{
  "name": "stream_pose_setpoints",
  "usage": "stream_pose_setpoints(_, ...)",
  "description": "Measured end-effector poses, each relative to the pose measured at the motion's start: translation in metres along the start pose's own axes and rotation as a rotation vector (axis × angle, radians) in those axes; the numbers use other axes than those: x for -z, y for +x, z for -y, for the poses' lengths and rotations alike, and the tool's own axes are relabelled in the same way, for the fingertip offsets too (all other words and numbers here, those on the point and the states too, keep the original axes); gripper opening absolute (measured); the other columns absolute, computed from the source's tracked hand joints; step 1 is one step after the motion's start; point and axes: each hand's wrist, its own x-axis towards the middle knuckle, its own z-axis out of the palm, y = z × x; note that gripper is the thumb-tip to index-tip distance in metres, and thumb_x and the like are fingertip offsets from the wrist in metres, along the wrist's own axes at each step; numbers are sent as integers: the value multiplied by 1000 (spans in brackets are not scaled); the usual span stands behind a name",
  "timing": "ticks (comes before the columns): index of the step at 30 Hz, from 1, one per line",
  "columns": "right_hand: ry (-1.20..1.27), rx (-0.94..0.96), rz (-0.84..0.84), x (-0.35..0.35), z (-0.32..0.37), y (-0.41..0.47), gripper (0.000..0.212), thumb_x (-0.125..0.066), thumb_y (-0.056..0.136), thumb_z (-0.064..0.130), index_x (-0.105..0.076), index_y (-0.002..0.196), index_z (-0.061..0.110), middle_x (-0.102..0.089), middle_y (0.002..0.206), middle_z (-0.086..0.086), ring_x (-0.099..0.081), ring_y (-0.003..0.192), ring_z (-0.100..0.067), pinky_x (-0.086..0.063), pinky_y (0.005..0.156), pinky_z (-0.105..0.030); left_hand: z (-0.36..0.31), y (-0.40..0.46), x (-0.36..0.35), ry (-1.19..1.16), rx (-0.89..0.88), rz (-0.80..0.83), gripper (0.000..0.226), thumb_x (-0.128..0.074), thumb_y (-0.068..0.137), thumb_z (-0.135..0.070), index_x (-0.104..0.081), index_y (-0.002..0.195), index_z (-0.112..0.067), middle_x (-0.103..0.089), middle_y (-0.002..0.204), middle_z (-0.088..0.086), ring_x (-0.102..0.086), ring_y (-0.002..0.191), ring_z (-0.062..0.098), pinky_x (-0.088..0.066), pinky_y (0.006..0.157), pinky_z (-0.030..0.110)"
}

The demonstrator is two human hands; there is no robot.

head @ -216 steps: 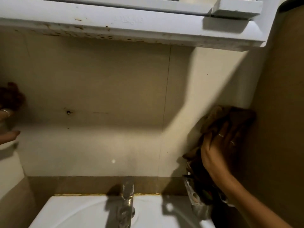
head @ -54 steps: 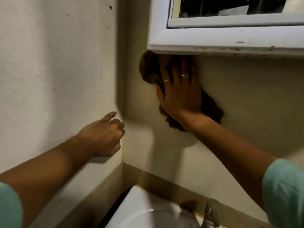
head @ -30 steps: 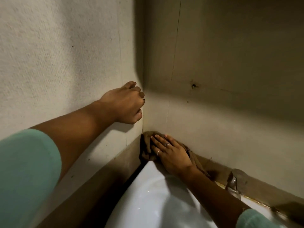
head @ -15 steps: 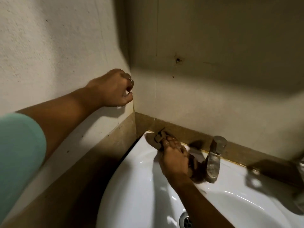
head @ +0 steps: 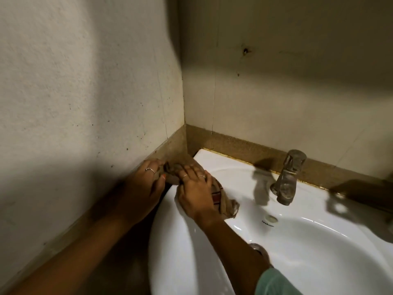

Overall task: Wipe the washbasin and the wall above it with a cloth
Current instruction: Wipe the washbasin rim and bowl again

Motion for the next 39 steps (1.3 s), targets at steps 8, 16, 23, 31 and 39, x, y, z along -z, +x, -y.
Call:
stream_pose_setpoints(8, 428, 138, 127, -22, 28, -65, 59, -24, 86, 31, -45, 140, 20, -42, 147, 0, -26, 142, -18, -18, 117, -44, -9, -28, 13, -21, 82, 16, 56, -25, 90, -42, -55, 123, -8, -60, 122, 9, -57, 107, 18, -37, 92, 19)
stream_pose_setpoints(16, 673, 181, 274, 23, 47, -166, 40, -35, 93, 5, -60, 124, 11, -53, 137, -5, -42, 133, -13, -31, 113, -36, -30, -52, 13, -137, 220, 41, 38, -36, 98, -22, -46, 133, -9, -50, 135, 11, -50, 120, 21, -32, 94, 17)
stream_pose_setpoints(23, 520, 71, 668, 116, 2, -251, 56, -45, 89, 1, -55, 129, 40, -43, 143, 24, -30, 135, 9, -27, 115, -29, -49, -77, -15, -184, 244, 61, 52, -36, 90, -31, -44, 134, -3, -49, 133, 20, -46, 123, 30, -31, 105, 31)
stream_pose_setpoints(31, 400, -161, 860, 209, -64, -283, 53, -49, 90, 4, -60, 119, 47, -59, 125, 27, -50, 122, 4, -34, 110, -31, -82, -96, -45, -65, 112, 21, 52, -32, 91, -34, -45, 135, -10, -52, 135, 11, -47, 125, 26, -33, 107, 36)
stream_pose_setpoints(39, -320, -136, 1019, 185, -134, -250, 41, -38, 94, 46, -36, 134, 56, -38, 148, 15, -39, 134, -17, -30, 109, -39, -84, -100, -49, 29, 80, 9, 44, -37, 93, -25, -51, 128, -3, -59, 126, 16, -55, 116, 31, -44, 96, 40)
